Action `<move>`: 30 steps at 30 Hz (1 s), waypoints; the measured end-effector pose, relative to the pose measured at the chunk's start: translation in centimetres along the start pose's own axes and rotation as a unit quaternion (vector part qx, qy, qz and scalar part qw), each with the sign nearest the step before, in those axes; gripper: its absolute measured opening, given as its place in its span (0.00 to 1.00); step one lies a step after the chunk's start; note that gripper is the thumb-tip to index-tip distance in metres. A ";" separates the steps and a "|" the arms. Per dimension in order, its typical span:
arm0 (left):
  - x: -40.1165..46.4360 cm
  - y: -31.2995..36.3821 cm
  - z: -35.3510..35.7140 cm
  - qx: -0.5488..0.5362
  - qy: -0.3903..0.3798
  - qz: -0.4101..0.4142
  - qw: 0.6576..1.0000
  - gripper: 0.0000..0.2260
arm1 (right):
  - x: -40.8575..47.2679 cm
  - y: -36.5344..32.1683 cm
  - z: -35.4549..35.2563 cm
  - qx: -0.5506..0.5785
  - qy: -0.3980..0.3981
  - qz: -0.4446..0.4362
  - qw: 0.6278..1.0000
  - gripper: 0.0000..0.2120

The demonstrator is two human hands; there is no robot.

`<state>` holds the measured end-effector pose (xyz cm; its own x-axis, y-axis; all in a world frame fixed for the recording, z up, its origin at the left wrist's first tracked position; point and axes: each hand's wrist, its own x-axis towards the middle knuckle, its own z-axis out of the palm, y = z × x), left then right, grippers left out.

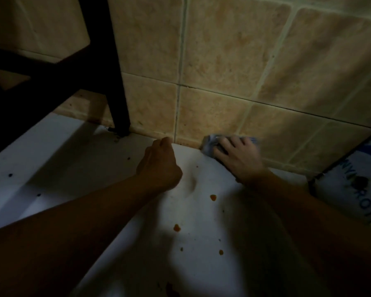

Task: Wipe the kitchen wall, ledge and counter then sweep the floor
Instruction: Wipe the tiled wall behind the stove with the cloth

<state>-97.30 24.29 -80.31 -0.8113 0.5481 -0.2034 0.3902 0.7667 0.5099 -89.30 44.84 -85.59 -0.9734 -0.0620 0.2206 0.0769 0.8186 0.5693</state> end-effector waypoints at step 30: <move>1.2 -5.3 -2.9 -0.016 0.080 -0.107 0.991 0.33 | 10.3 -8.4 -2.3 0.153 0.161 -0.002 0.975 0.19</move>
<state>-101.62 19.95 -80.79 -0.9337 0.3115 -0.1766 0.1892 0.8478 0.4954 -99.45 36.02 -86.28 -0.8516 -0.2014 0.4839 -0.0434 0.9471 0.3179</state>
